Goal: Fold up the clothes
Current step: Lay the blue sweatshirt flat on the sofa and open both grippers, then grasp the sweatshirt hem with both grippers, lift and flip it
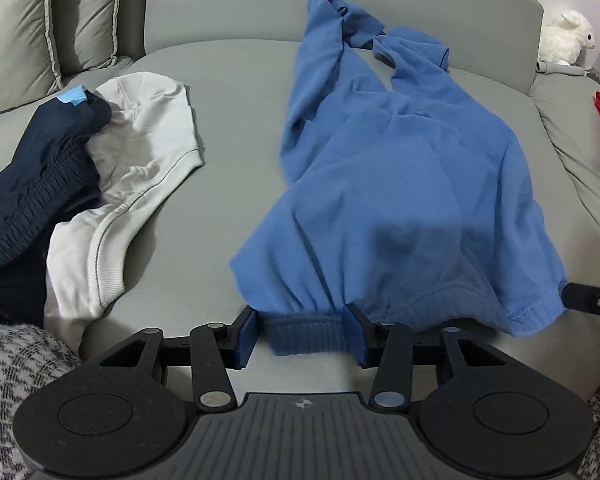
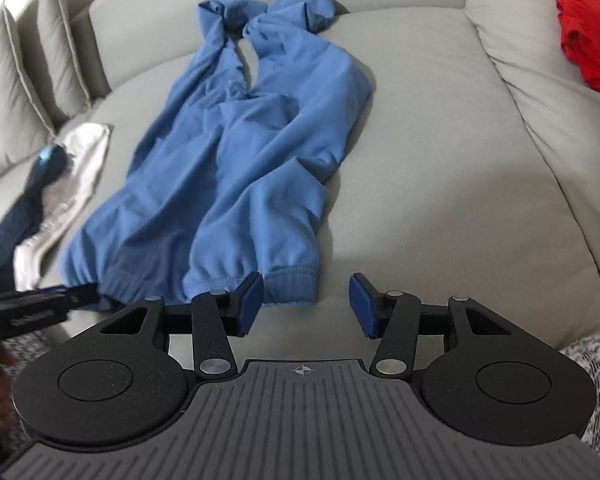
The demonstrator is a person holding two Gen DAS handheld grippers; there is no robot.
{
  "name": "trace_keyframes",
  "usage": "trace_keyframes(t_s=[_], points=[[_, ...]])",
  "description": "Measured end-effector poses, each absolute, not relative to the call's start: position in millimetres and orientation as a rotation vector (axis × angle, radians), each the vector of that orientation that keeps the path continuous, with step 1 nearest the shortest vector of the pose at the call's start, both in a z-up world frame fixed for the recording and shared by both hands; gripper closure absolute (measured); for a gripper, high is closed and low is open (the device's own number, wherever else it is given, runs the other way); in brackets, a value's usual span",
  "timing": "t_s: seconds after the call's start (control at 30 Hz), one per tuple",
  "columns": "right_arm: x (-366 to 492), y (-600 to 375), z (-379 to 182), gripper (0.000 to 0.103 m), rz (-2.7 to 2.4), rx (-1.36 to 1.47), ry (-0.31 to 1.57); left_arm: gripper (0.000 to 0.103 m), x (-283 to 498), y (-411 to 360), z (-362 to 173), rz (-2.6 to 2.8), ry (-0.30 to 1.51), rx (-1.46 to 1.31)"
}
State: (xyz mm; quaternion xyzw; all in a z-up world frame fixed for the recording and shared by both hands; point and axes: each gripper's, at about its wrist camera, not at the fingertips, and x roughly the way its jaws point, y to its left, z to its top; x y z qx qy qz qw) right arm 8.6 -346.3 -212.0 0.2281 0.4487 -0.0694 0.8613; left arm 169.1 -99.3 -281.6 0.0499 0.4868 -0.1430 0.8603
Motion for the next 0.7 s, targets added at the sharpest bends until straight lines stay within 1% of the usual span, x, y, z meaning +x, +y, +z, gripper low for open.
trace_keyframes(t_s=[0.13,0.2,0.23,0.3,0.33,0.37,0.4,0.43,0.5,0.53,0.6,0.7], points=[[17.2,-350.5,-222.7,0.049,-0.135,0.540,0.934,0.059,174.7,-99.2,-288.9,-0.309,1.047,0.079],[22.0,-349.4,-235.1,0.051,-0.121,0.598,0.957,0.059,175.5,-100.2,-290.3,-0.311,1.052,0.079],[23.0,-348.0,-238.4,0.056,-0.119,0.605,0.962,0.059,174.9,-100.0,-291.6,-0.313,1.057,0.078],[23.6,-346.4,-240.1,0.077,-0.123,0.602,0.966,0.060,175.1,-101.1,-290.7,-0.316,1.063,0.082],[23.6,-348.0,-240.0,0.083,-0.125,0.617,0.969,0.065,176.1,-101.8,-289.5,-0.317,1.064,0.086],[22.8,-351.0,-239.5,0.093,-0.123,0.645,0.974,0.074,176.3,-102.1,-287.5,-0.321,1.064,0.088],[21.7,-353.0,-237.9,0.095,-0.120,0.665,0.978,0.088,175.2,-101.2,-282.6,-0.332,1.062,0.076],[21.0,-353.8,-236.1,0.095,-0.118,0.669,0.978,0.091,174.4,-99.3,-276.9,-0.337,1.067,0.046],[16.1,-352.0,-221.1,0.096,-0.129,0.633,0.961,0.092,172.7,-96.2,-266.8,-0.326,1.060,0.019],[13.5,-352.1,-214.0,0.096,-0.134,0.620,0.950,0.097,169.2,-92.3,-253.2,-0.305,1.031,-0.004],[4.7,-354.1,-184.0,0.096,-0.147,0.601,0.884,0.097,166.4,-88.0,-231.6,-0.303,0.977,-0.034],[-5.7,-356.4,-131.9,0.096,-0.129,0.574,0.762,0.097,155.8,-87.6,-183.1,-0.342,0.848,-0.024]])
